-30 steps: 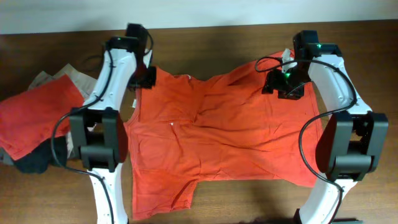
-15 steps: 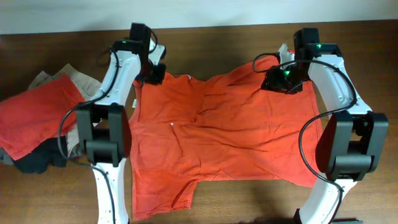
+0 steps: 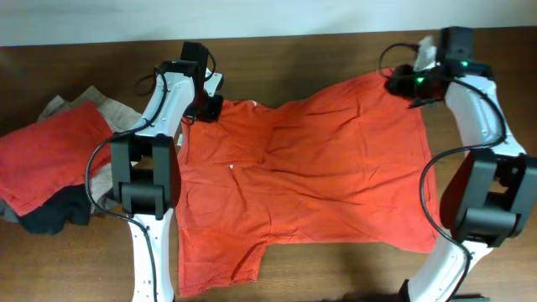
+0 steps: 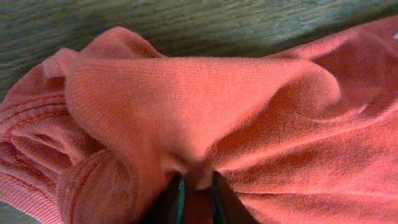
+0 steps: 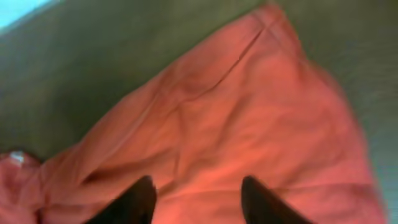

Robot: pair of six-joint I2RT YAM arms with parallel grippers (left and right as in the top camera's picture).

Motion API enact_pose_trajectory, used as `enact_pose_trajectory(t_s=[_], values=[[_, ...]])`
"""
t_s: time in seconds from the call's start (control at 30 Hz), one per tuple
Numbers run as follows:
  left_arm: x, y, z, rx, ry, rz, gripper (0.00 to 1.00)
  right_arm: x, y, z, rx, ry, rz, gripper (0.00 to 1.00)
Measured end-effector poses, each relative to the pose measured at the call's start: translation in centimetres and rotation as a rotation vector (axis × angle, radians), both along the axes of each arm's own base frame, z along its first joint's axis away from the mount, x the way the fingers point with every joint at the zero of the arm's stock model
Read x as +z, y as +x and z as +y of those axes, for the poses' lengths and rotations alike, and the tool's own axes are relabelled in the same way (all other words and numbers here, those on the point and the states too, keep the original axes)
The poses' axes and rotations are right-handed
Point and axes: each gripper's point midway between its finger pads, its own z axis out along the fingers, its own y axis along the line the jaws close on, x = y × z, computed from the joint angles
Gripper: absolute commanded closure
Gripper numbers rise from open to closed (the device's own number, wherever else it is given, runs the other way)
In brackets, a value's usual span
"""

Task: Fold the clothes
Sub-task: 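Pull the right shoulder rightward with the right gripper to stretch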

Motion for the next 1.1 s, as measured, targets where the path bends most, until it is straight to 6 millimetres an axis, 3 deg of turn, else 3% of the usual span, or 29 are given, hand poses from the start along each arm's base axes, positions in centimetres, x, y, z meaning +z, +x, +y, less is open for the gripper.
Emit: enact_pose_trajectory(t_s=[0.1, 0.4, 0.73, 1.0, 1.1], values=[[0.0, 0.0, 0.0, 0.005, 0.002, -0.001, 0.82, -0.4, 1.7, -1.1, -0.013, -0.015, -0.057, 0.33], [0.0, 0.1, 0.0, 0.009, 0.001, -0.002, 0.78, -3.9, 5.9, -2.0, 0.042, -0.035, -0.19, 0.32], [0.0, 0.1, 0.0, 0.009, 0.001, -0.002, 0.78, -6.9, 5.6, -6.0, -0.017, -0.032, -0.169, 0.33], [0.0, 0.1, 0.0, 0.009, 0.001, -0.002, 0.78, -9.8, 6.0, -5.3, -0.003, -0.022, -0.151, 0.33], [0.0, 0.1, 0.0, 0.009, 0.001, -0.002, 0.78, -9.9, 6.6, -5.2, 0.005, -0.031, -0.173, 0.38]])
